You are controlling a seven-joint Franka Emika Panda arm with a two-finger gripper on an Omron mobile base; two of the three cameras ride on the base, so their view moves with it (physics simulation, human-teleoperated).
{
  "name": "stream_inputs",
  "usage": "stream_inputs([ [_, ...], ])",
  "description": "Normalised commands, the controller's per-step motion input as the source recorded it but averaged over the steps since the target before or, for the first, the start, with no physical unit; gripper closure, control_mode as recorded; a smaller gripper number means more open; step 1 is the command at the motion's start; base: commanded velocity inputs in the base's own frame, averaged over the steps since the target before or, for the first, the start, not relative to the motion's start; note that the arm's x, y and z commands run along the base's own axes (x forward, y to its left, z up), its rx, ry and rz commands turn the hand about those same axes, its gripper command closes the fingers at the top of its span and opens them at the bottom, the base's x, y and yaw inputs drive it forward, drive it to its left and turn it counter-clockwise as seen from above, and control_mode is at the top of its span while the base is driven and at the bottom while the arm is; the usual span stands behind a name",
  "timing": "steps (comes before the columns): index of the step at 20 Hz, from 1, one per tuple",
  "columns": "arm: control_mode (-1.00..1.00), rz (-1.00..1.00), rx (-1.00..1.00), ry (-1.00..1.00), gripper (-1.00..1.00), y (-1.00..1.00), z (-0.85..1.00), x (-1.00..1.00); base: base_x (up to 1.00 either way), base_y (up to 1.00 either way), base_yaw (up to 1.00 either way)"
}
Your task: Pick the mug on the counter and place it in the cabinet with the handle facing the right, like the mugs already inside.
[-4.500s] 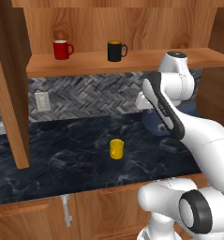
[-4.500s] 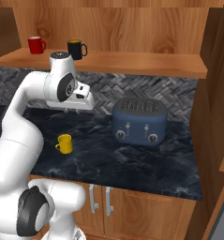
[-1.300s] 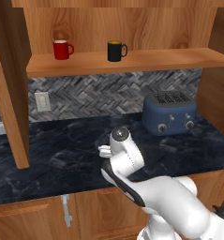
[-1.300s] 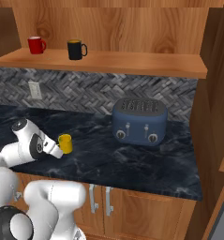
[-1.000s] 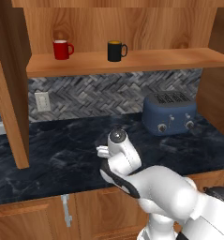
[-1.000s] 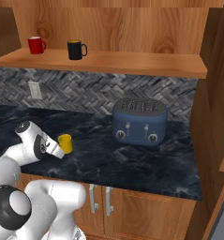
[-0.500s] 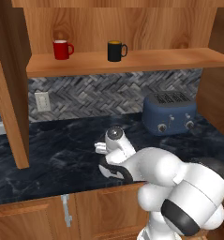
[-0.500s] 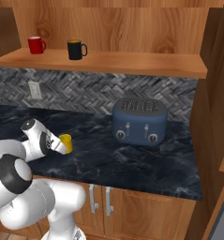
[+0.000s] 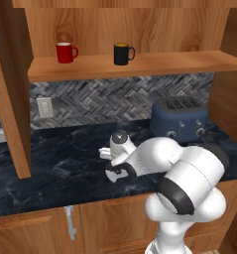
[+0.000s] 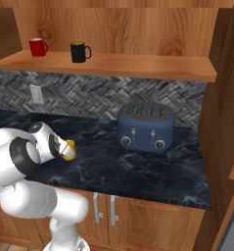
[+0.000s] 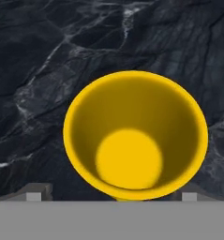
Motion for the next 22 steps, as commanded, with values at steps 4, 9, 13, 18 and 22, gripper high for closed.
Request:
stream_inputs([
  [4, -1.0, 0.0, 0.0, 0.0, 1.0, 0.07, -0.24, 0.29, 0.0, 0.0, 0.0],
  [9, -1.0, 0.0, 0.0, 0.0, 1.0, 0.04, -0.12, 0.1, 0.0, 0.0, 0.0],
  [13, -1.0, 0.0, 0.0, 0.0, 1.0, 0.0, 0.0, 0.0, 0.0, 0.0, 0.0],
  [18, -1.0, 0.02, 0.0, -0.01, 1.0, 0.0, 0.23, -0.14, 0.0, 0.0, 0.0],
  [22, -1.0, 0.06, 0.0, -0.02, 1.0, 0.0, 0.56, -0.18, 0.0, 0.0, 0.0],
])
